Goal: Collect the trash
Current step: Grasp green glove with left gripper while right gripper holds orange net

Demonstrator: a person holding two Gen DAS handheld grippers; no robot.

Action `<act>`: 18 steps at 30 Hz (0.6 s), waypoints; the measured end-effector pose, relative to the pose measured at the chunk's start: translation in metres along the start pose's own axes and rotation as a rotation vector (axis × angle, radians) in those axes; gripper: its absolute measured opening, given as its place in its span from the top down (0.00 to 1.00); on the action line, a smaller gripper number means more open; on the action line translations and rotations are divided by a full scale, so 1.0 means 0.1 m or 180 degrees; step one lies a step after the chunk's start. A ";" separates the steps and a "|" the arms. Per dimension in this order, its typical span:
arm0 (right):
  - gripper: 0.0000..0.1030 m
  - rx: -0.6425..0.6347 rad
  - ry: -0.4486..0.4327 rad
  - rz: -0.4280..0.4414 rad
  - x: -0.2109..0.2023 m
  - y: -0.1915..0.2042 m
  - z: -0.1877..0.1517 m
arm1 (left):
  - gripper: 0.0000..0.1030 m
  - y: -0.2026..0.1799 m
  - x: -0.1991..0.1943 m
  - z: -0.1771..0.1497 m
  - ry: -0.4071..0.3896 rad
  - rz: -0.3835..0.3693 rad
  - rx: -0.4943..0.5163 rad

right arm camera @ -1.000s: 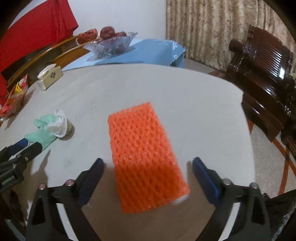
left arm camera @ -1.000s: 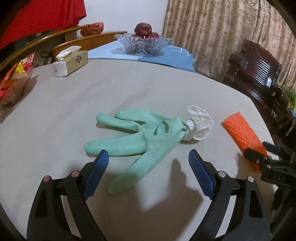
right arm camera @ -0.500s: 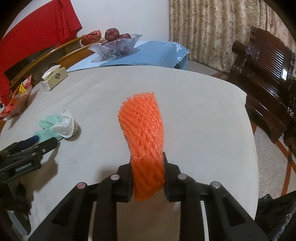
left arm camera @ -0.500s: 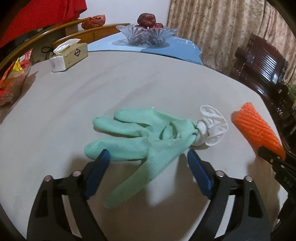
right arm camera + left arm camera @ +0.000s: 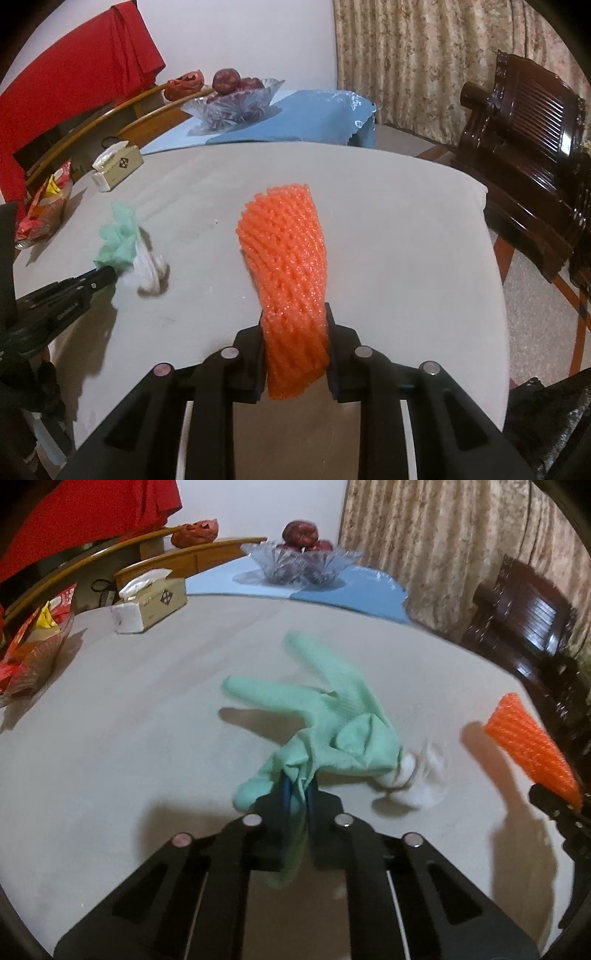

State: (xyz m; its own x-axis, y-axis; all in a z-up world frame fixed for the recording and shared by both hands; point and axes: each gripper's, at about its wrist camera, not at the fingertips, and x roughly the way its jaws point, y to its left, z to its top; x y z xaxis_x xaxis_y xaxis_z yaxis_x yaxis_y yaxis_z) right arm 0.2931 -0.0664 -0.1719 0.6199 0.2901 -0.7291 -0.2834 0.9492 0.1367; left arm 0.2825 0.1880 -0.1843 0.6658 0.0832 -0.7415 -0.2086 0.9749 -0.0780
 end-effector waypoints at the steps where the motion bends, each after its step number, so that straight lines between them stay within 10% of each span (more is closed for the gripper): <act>1: 0.76 0.0005 -0.0019 0.0004 -0.03 0.00 0.00 | 0.96 -0.03 -0.07 0.00 -0.0047 -0.0040 0.0027; 18: 0.76 0.0122 -0.0284 0.0122 -0.66 -0.07 -0.01 | 0.97 -0.43 -0.75 -0.14 -0.0237 -0.0535 0.0032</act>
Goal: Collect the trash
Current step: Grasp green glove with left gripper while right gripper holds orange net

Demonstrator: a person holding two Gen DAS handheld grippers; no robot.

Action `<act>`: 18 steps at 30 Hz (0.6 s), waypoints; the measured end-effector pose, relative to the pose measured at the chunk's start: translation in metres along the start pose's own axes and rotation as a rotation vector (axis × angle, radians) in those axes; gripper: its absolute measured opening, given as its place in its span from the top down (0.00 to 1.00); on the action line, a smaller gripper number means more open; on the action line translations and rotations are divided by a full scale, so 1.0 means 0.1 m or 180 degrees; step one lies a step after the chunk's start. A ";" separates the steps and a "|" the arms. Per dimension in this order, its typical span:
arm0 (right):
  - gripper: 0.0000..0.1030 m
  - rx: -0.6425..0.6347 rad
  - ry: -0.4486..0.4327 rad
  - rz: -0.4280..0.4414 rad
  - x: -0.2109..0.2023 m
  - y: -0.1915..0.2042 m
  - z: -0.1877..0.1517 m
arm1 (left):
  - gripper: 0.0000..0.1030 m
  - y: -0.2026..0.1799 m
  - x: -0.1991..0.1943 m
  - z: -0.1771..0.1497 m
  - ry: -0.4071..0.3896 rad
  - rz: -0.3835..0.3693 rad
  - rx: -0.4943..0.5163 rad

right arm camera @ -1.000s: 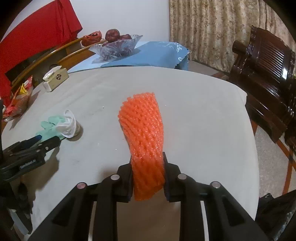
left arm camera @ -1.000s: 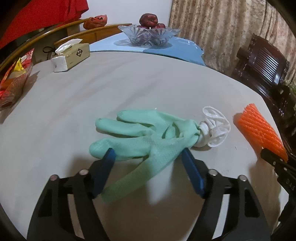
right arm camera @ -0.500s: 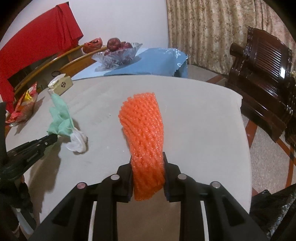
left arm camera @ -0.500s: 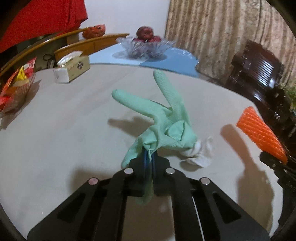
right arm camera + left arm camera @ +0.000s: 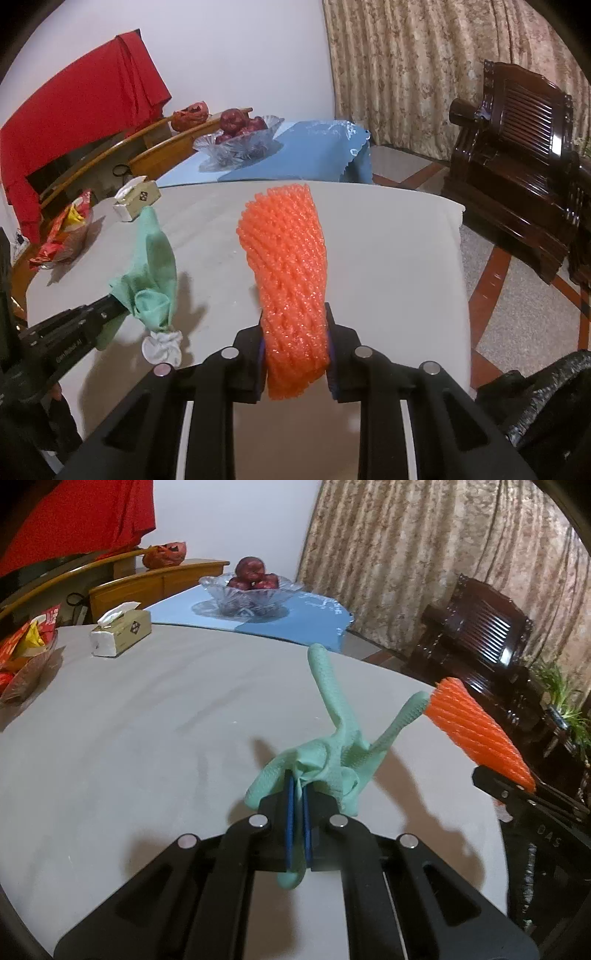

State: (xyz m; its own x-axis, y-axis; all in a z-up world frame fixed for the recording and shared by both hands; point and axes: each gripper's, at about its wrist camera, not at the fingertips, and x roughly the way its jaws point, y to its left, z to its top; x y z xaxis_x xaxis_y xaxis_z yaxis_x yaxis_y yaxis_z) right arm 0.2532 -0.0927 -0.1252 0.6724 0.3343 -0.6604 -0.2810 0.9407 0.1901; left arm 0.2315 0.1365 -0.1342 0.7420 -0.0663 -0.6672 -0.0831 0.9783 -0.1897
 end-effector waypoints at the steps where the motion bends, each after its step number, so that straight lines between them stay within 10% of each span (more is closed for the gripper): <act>1: 0.76 0.0009 -0.0008 0.0014 -0.04 0.00 -0.01 | 0.97 -0.02 -0.02 0.00 -0.0003 -0.0017 0.0004; 18: 0.76 0.0014 -0.0250 0.0080 -0.78 -0.08 -0.05 | 0.97 -0.51 -0.59 -0.10 -0.0139 -0.0245 0.0194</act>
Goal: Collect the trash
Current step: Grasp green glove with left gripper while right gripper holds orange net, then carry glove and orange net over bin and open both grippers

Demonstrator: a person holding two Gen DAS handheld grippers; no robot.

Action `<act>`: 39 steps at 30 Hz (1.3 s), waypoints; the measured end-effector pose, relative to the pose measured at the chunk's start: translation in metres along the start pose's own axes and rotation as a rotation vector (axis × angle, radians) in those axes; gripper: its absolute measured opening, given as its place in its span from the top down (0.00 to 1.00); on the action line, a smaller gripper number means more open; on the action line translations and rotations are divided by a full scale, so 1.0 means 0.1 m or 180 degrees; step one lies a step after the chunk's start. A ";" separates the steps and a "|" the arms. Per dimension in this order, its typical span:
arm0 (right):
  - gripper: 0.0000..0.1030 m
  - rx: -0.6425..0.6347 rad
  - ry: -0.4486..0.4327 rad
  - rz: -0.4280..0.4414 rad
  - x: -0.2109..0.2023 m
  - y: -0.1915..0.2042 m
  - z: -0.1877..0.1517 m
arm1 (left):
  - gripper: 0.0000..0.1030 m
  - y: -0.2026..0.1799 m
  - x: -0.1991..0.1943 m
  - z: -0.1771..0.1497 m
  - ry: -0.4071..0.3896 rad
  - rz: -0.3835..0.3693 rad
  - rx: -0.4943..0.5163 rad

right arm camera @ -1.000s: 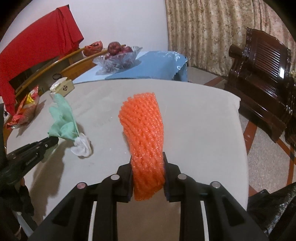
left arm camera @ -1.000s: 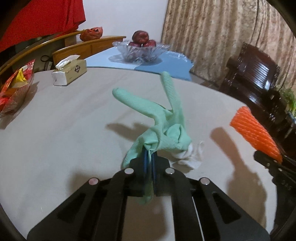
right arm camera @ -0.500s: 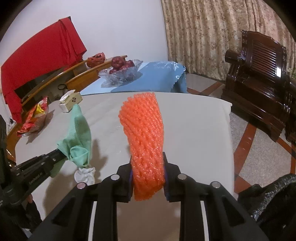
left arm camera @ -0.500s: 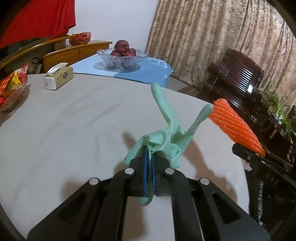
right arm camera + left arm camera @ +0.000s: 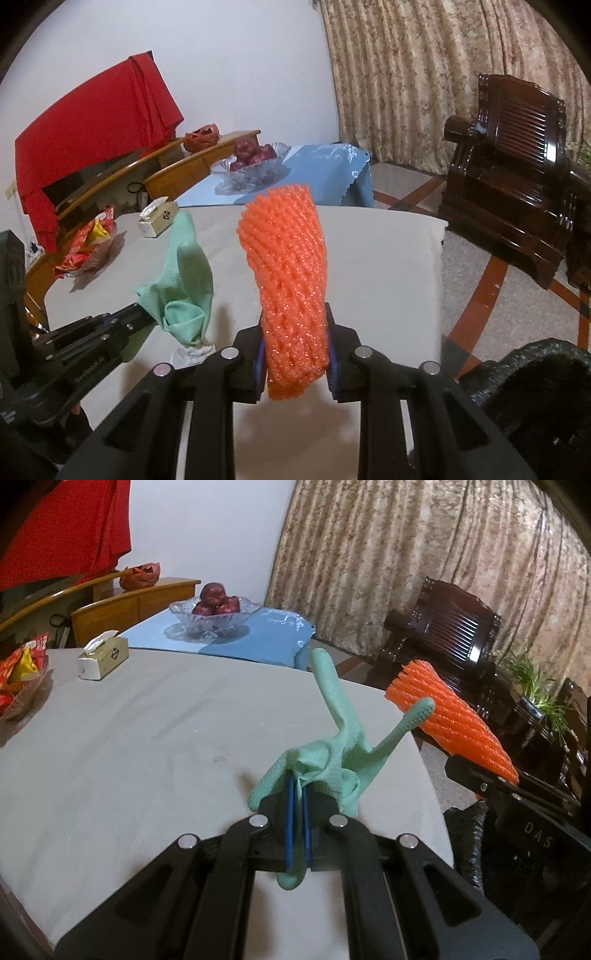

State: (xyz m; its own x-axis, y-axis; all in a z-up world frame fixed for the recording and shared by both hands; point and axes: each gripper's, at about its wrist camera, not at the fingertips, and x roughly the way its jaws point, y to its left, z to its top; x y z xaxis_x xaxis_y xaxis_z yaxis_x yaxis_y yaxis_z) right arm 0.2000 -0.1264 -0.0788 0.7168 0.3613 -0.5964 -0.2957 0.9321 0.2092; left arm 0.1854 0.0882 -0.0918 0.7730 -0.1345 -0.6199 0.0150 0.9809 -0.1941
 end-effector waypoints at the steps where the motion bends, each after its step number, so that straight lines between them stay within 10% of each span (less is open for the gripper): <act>1: 0.76 0.0004 -0.0018 -0.0006 -0.05 -0.01 0.00 | 0.97 -0.03 -0.03 -0.01 -0.0005 -0.0009 0.0007; 39: 0.76 0.0301 -0.0436 -0.0609 -1.80 -0.74 -0.61 | 0.97 -1.61 -0.89 -0.44 -0.0136 -0.0803 0.0678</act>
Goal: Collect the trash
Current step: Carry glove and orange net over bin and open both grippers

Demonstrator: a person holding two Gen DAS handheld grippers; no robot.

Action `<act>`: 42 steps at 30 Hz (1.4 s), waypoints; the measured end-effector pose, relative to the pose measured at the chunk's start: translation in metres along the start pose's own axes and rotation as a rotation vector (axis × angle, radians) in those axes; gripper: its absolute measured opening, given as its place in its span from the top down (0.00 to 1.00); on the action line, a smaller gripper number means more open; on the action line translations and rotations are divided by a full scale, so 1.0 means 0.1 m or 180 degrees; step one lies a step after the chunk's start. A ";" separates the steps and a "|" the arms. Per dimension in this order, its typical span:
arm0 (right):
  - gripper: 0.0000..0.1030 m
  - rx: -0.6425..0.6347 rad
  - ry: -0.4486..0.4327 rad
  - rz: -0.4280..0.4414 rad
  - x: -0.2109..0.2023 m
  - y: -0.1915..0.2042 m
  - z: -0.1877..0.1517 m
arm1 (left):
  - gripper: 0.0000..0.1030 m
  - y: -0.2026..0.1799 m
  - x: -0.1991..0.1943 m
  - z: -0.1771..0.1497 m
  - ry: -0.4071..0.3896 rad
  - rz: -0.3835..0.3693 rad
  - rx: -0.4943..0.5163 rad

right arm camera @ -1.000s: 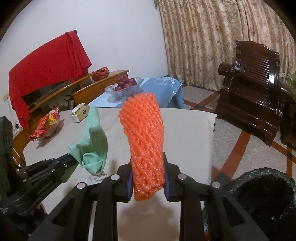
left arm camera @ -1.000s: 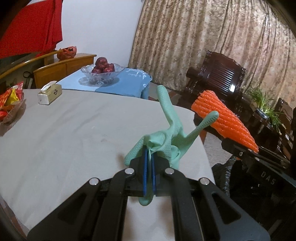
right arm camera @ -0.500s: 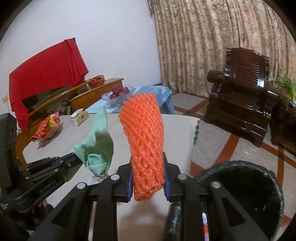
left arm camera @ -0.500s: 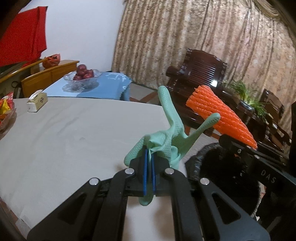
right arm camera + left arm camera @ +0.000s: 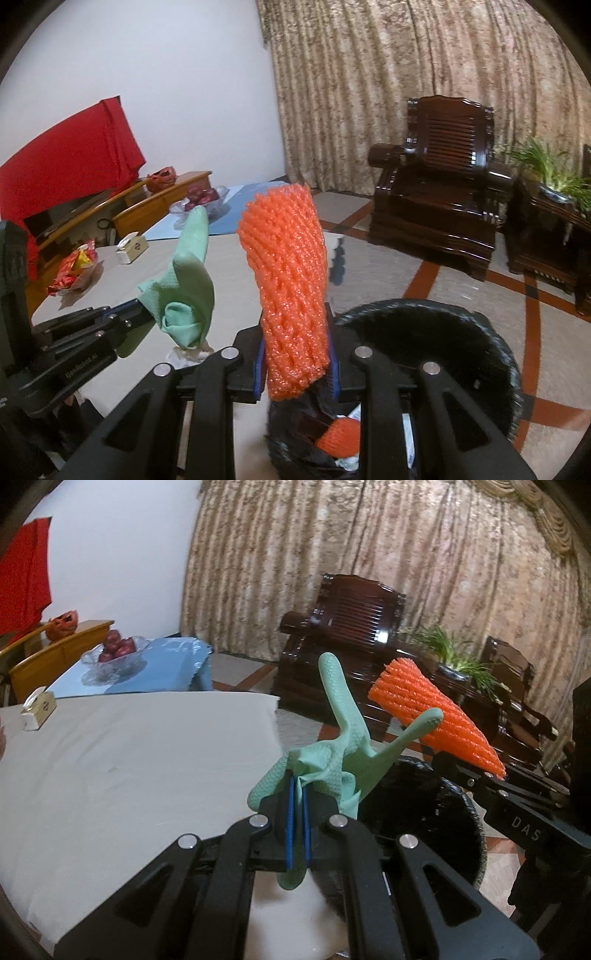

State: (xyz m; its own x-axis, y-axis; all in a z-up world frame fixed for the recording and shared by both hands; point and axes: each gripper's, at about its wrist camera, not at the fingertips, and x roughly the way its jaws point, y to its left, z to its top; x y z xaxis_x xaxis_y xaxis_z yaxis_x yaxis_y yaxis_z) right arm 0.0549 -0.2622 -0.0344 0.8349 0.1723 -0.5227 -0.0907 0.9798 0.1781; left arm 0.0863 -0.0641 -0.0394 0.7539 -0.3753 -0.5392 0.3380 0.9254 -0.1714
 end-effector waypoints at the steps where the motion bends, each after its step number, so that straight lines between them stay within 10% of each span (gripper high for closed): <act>1: 0.76 0.0017 -0.0001 -0.0028 -0.03 -0.04 -0.02 | 0.97 -0.05 0.01 0.00 0.0001 -0.0029 0.0023; 35: 0.76 0.0507 0.0394 -0.0729 -0.05 -1.07 -0.60 | 0.96 -1.01 1.11 -0.36 0.0530 -0.0575 0.0505; 38: 0.62 0.0509 0.0452 -0.0768 0.00 -1.11 -0.66 | 0.92 -1.01 1.21 -0.39 0.0638 -0.0599 0.0485; 42: 0.33 0.0529 0.0478 -0.0816 0.01 -1.14 -0.71 | 0.61 -0.94 1.23 -0.42 0.0684 -0.0539 0.0455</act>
State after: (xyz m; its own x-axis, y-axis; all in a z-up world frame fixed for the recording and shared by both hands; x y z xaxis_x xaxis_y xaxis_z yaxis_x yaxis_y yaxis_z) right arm 0.0278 -0.3664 -0.1142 0.7287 -0.0525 -0.6828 0.2119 0.9654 0.1519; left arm 0.1239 -0.1947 -0.1242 0.5489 -0.4897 -0.6775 0.5360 0.8281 -0.1643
